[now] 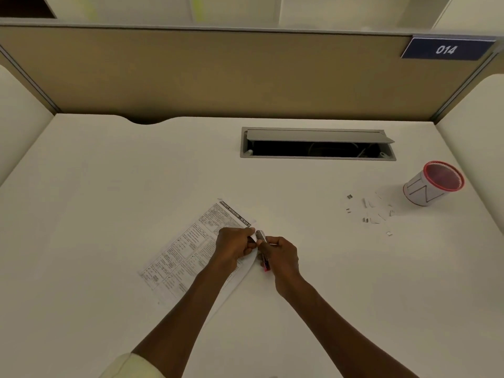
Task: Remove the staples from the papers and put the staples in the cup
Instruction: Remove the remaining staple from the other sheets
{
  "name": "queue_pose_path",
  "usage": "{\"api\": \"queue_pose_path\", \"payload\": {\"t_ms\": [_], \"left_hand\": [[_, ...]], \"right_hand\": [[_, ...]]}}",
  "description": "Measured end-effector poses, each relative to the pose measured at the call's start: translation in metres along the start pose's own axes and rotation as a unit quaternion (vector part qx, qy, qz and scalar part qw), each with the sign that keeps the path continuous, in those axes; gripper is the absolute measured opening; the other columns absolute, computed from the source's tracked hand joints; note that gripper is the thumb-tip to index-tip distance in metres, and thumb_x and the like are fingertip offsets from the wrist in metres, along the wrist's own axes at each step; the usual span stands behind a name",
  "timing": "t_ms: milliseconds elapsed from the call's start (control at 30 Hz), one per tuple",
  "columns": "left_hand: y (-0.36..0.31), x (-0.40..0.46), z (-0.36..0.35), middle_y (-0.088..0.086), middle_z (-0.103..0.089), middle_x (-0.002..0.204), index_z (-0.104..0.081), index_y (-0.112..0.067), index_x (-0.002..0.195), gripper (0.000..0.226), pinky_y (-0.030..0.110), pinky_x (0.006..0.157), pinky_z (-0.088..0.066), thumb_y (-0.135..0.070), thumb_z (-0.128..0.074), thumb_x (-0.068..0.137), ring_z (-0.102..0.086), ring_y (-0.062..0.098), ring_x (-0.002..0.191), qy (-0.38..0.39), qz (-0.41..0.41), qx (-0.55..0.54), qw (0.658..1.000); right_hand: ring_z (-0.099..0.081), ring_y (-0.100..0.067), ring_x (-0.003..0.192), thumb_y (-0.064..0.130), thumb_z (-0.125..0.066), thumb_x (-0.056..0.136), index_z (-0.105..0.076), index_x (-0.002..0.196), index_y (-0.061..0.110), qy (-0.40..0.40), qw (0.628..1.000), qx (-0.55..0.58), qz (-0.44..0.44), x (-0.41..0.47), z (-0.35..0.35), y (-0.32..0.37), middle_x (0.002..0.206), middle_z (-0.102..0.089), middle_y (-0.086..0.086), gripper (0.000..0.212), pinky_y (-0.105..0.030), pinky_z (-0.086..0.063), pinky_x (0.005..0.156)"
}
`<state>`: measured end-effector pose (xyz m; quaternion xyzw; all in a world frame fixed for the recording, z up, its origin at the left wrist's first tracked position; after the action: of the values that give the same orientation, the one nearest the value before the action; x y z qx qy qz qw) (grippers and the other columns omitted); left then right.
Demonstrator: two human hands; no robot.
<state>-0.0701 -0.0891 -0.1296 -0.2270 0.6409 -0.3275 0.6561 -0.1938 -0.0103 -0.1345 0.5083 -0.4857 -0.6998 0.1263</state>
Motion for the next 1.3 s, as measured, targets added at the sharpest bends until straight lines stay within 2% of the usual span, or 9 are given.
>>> {"api": "queue_pose_path", "payload": {"t_ms": [167,333,633,767,867,967,1100,1200,1300], "left_hand": [[-0.002,0.0,-0.002,0.024,-0.073,0.087,-0.069,0.004,0.086,0.019,0.032,0.065,-0.058,-0.014,-0.071,0.084,-0.066,0.02,0.061,0.005,-0.009,0.066,0.998],[0.001,0.0,0.0,0.018,-0.069,0.077,-0.066,-0.001,0.077,0.016,0.025,0.055,-0.056,-0.014,-0.07,0.085,-0.064,0.016,0.054,0.011,-0.003,0.09,0.996],[0.003,-0.001,0.0,0.018,-0.066,0.072,-0.067,0.005,0.085,0.017,0.024,0.052,-0.055,-0.012,-0.068,0.087,-0.061,0.016,0.051,0.019,-0.002,0.118,0.993],[0.003,0.001,-0.001,0.016,-0.066,0.067,-0.068,0.006,0.084,0.019,0.03,0.061,-0.057,-0.013,-0.067,0.087,-0.061,0.018,0.053,0.018,-0.01,0.141,0.99],[0.003,0.003,-0.001,0.016,-0.067,0.069,-0.069,0.007,0.086,0.02,0.036,0.067,-0.059,-0.013,-0.067,0.086,-0.063,0.021,0.056,0.016,-0.017,0.152,0.988],[0.002,0.003,-0.001,0.018,-0.068,0.072,-0.07,0.007,0.087,0.02,0.04,0.071,-0.059,-0.013,-0.068,0.085,-0.064,0.024,0.06,0.013,-0.022,0.157,0.987],[0.003,0.003,0.0,0.02,-0.071,0.075,-0.07,0.005,0.085,0.022,0.041,0.072,-0.06,-0.017,-0.069,0.085,-0.066,0.025,0.061,0.013,-0.022,0.158,0.987],[0.004,0.005,0.002,0.022,-0.071,0.079,-0.07,0.003,0.084,0.02,0.04,0.07,-0.059,-0.017,-0.07,0.085,-0.067,0.026,0.063,0.012,-0.016,0.148,0.989],[0.005,0.007,0.003,0.023,-0.07,0.078,-0.07,0.0,0.078,0.016,0.032,0.06,-0.058,-0.014,-0.069,0.086,-0.065,0.024,0.06,0.02,-0.008,0.13,0.991]], "right_hand": [[-0.063,-0.02,0.056,0.013,-0.071,0.082,-0.071,0.092,-0.003,0.001,0.997,0.042,-0.071,0.002,0.004,-0.01,0.068,-0.068,-0.015,0.018,-0.028,-0.051,0.053],[-0.061,-0.026,0.063,0.006,-0.069,0.082,-0.071,0.082,-0.002,0.018,0.992,0.054,-0.109,0.001,0.003,-0.011,0.071,-0.066,-0.02,0.009,-0.034,-0.049,0.061],[-0.057,-0.022,0.051,-0.002,-0.064,0.085,-0.065,0.078,-0.005,0.035,0.982,0.089,-0.164,0.002,0.001,-0.017,0.066,-0.061,-0.017,0.009,-0.027,-0.041,0.048],[-0.058,-0.02,0.05,-0.001,-0.06,0.088,-0.062,0.088,-0.007,0.043,0.977,0.087,-0.19,0.002,0.001,-0.019,0.07,-0.062,-0.017,0.006,-0.024,-0.042,0.043],[-0.059,-0.019,0.05,0.0,-0.06,0.089,-0.06,0.104,-0.009,0.051,0.973,0.087,-0.207,0.003,0.0,-0.022,0.072,-0.063,-0.016,0.018,-0.024,-0.043,0.042],[-0.057,-0.019,0.051,0.0,-0.059,0.09,-0.058,0.105,-0.008,0.054,0.971,0.092,-0.212,0.002,-0.001,-0.021,0.072,-0.062,-0.016,0.018,-0.024,-0.042,0.041],[-0.058,-0.021,0.054,-0.001,-0.063,0.085,-0.066,0.096,-0.006,0.039,0.982,0.065,-0.175,-0.001,0.002,-0.017,0.074,-0.065,-0.019,0.013,-0.025,-0.042,0.046],[-0.053,-0.02,0.051,0.003,-0.071,0.077,-0.073,0.076,0.004,-0.001,0.998,-0.034,-0.061,-0.002,0.006,-0.008,0.064,-0.062,-0.014,0.003,-0.026,-0.04,0.048],[-0.044,-0.018,0.053,0.016,-0.072,0.077,-0.071,0.073,0.005,-0.018,0.994,-0.102,0.048,-0.004,0.001,-0.002,0.056,-0.055,-0.006,0.012,-0.03,-0.035,0.054]]}}
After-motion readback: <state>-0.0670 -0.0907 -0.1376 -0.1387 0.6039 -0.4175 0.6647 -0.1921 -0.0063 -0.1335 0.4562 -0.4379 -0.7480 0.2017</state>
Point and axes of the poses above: each hand's wrist, its own x-axis towards the middle knuckle, its own z-axis out of the back of the hand, y = z × x, the point moved 7 cm from there along x, towards the middle knuckle
